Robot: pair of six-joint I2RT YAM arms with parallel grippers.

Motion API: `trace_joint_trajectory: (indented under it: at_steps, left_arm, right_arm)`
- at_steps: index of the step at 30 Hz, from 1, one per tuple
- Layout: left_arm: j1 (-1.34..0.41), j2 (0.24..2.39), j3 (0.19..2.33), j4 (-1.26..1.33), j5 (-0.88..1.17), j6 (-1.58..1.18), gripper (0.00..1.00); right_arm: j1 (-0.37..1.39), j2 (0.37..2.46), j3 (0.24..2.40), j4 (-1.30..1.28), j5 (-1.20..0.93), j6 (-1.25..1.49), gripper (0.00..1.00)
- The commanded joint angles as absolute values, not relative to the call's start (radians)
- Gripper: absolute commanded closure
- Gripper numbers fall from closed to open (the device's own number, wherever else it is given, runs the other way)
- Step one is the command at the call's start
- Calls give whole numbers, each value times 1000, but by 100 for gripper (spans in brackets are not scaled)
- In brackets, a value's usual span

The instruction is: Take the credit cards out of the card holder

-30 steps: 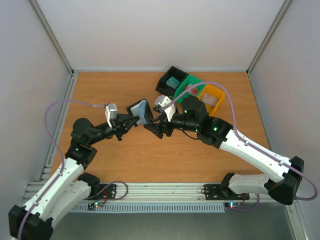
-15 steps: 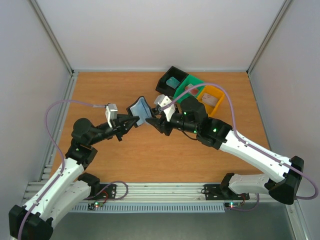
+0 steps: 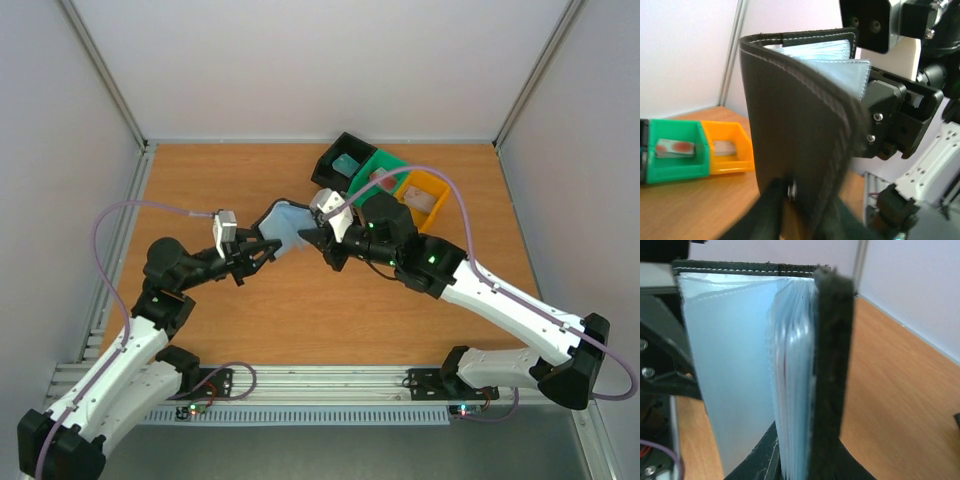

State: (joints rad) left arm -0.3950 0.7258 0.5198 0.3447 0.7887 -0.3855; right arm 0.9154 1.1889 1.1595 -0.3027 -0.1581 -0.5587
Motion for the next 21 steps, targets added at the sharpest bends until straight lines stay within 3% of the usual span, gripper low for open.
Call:
trace_joint_trajectory:
  at_steps: [1,6,14,16,20,21]
  left_arm:
    - [-413,713,501,399,805,-378,62]
    - [-427,719,501,408,749,-375,28]
    - [-426,711,496,394,654,-388,20]
    - [-426,716,495,394,659,-393,32]
    - [-426,713,497,384,664,-395,92]
    - [-426,712,497,384,668,-394,99]
  right_arm:
    - [927,1223,1229,-301,-277,-541,99]
    - [930,1294,1283,-336,-281,-500,99]
    - [931,1284,1273,-383,-215,-518,99]
    - [931,1278,1275,-404,-253,-538,99]
    - [924,1233,1244,-419,-331,-602,95]
    - [915,1212,1231,-424,-347,-617,87]
